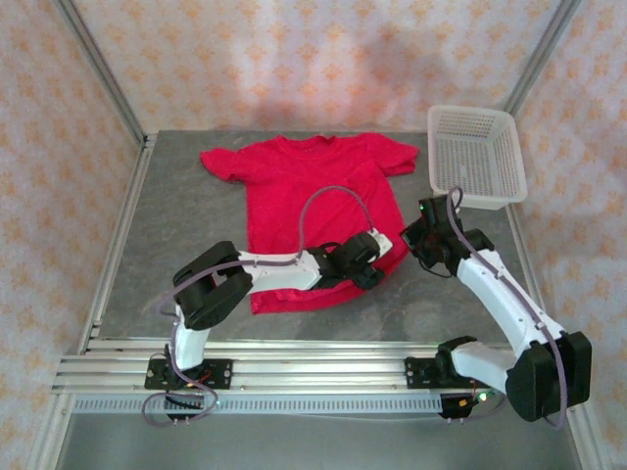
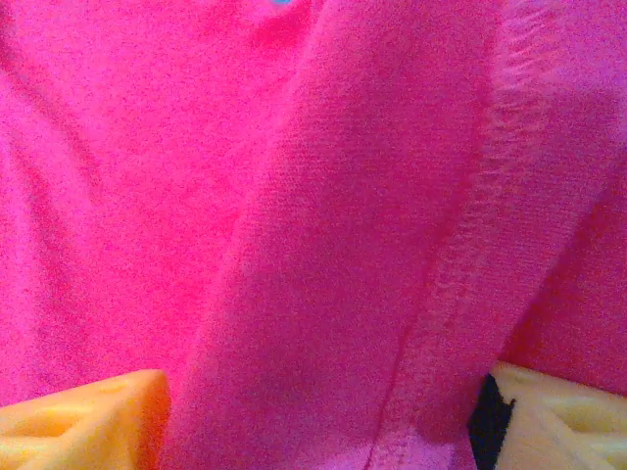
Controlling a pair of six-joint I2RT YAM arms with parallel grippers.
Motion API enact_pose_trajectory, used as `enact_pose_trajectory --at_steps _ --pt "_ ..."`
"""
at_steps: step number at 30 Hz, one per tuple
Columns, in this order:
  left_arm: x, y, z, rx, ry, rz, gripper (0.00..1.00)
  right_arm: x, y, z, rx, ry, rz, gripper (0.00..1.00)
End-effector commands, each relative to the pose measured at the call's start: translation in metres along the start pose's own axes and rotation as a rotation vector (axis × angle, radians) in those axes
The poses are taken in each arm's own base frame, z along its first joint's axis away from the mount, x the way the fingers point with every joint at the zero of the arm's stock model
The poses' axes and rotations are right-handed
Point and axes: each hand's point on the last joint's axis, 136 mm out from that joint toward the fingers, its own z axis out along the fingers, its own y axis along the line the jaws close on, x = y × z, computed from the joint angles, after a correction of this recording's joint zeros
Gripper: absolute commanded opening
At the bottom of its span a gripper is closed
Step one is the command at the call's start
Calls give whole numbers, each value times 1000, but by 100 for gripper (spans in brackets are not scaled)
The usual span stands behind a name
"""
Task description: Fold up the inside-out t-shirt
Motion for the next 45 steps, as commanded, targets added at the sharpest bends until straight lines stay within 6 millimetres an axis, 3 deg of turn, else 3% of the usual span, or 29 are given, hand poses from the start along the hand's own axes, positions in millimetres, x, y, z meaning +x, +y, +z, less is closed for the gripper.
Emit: enact_pose_trajectory --at_steps 1,5,11,14,17,22,24,27,28,34,42,45 --pt "19 24 8 -153 99 86 77 -2 -15 -10 30 -15 -12 0" --pt "30 49 6 -276 159 120 73 -7 -23 -19 32 -33 -9 0" --pt "31 87 -21 -319 166 29 65 -13 -34 -20 60 -45 -10 0" --pt "29 95 -34 -327 162 19 57 -14 -35 -17 65 -42 -11 0" --pt "30 99 -42 -330 171 9 43 -14 -34 -15 69 -38 -15 0" --pt "28 98 -52 -310 179 -4 42 -15 -32 -9 73 -31 -21 0" --pt "27 98 -55 -306 173 -5 32 -16 -31 -7 76 -31 -22 0" --pt "39 108 -55 -314 209 -25 4 -20 -31 -10 82 -44 -32 0" --pt "45 116 -55 -324 232 -55 0 -22 -31 -11 85 -50 -35 0" --pt "68 146 -74 -356 225 -231 0 -35 -29 -22 60 -90 -15 0" --pt "86 163 -93 -449 230 -285 5 -51 -21 -35 60 -134 -22 0" --pt "80 161 -101 -422 205 -303 0 -55 -19 -36 51 -142 -17 0"
